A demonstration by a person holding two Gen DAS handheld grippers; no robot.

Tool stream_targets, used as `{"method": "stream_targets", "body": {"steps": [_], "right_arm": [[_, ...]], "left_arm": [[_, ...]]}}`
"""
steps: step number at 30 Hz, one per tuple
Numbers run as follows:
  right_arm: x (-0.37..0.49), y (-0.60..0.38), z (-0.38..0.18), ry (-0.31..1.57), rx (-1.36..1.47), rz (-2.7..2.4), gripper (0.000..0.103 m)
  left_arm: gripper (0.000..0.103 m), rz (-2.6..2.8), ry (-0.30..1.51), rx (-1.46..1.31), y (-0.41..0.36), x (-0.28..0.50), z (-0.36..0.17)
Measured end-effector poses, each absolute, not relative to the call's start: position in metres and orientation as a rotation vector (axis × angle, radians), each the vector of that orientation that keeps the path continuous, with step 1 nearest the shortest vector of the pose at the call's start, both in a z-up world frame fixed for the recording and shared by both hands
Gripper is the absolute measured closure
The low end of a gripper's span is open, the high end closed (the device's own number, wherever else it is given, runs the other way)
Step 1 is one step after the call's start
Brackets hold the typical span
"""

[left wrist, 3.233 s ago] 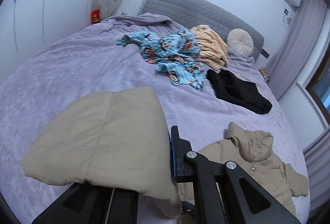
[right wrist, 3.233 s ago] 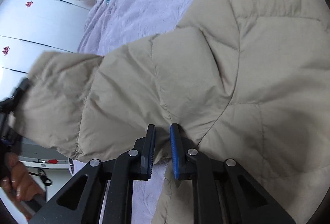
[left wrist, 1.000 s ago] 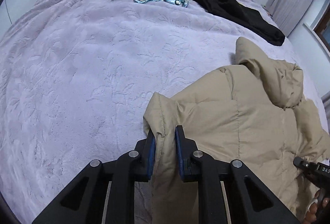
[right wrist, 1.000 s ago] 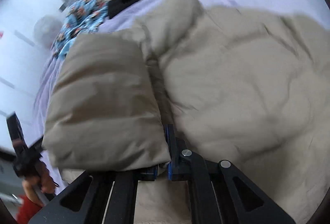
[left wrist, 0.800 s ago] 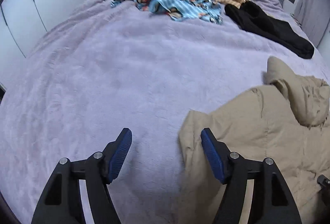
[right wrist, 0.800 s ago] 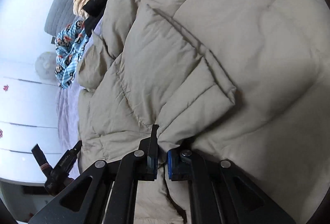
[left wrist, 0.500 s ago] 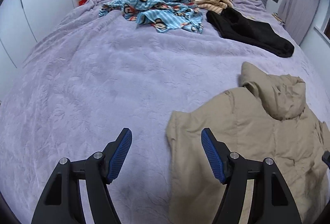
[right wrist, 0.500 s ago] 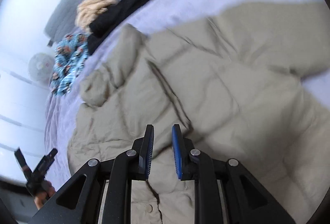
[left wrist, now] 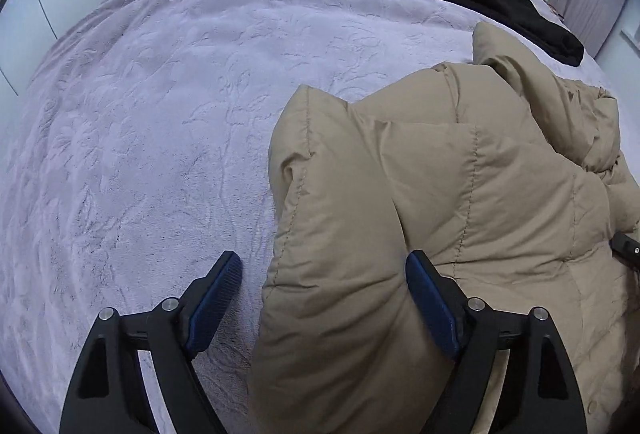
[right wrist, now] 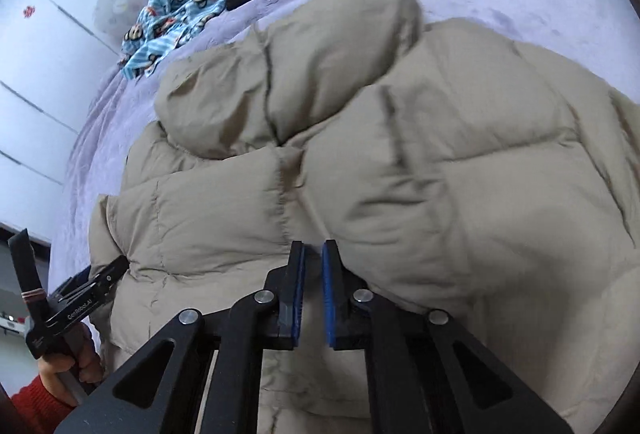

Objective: Fold large clothes

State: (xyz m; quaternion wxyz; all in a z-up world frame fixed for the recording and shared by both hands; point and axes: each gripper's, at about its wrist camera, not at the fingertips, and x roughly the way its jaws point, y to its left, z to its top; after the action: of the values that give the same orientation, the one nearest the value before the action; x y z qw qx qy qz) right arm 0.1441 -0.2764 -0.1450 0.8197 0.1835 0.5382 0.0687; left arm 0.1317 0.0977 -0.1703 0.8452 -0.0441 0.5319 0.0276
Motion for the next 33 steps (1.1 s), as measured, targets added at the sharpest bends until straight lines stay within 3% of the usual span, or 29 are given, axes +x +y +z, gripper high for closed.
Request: {"method": "stream_targets", "body": {"steps": [8,14,15,18,23,30,31,32,33], "right_arm": [[0.101,-0.355,-0.135,1.132,0.593,-0.068,0.098],[0.052,-0.376,-0.112,1.110,0.686,-0.073,0.091],[0.045,-0.378,-0.111,1.112,0.709,-0.076,0.086],[0.023,-0.386,-0.110,1.121,0.760,-0.120,0.055],[-0.006,-0.399,-0.106,1.126,0.826,-0.156,0.050],[-0.038,-0.436,-0.093,1.075,0.834,-0.226,0.025],[-0.041,-0.443,-0.093,1.066,0.838,-0.239,0.023],[-0.045,-0.451,-0.092,1.056,0.846,-0.252,0.023],[-0.049,-0.459,-0.091,1.044,0.857,-0.271,0.023]], "left_arm": [[0.017,0.083,1.141,-0.057,0.094,0.136,-0.166],[0.017,0.080,1.127,0.038,0.077,0.132,-0.133],[0.017,0.069,1.120,0.042,0.073,0.130,-0.126],[0.017,0.033,1.112,0.055,0.056,0.120,-0.109],[0.017,-0.063,1.133,0.058,0.015,0.102,-0.092],[0.017,-0.181,1.160,0.044,-0.050,0.080,-0.086],[0.016,-0.188,1.156,0.054,-0.058,0.078,-0.085],[0.000,-0.192,1.156,0.066,-0.067,0.077,-0.085],[0.000,-0.191,1.150,0.073,-0.075,0.075,-0.084]]}}
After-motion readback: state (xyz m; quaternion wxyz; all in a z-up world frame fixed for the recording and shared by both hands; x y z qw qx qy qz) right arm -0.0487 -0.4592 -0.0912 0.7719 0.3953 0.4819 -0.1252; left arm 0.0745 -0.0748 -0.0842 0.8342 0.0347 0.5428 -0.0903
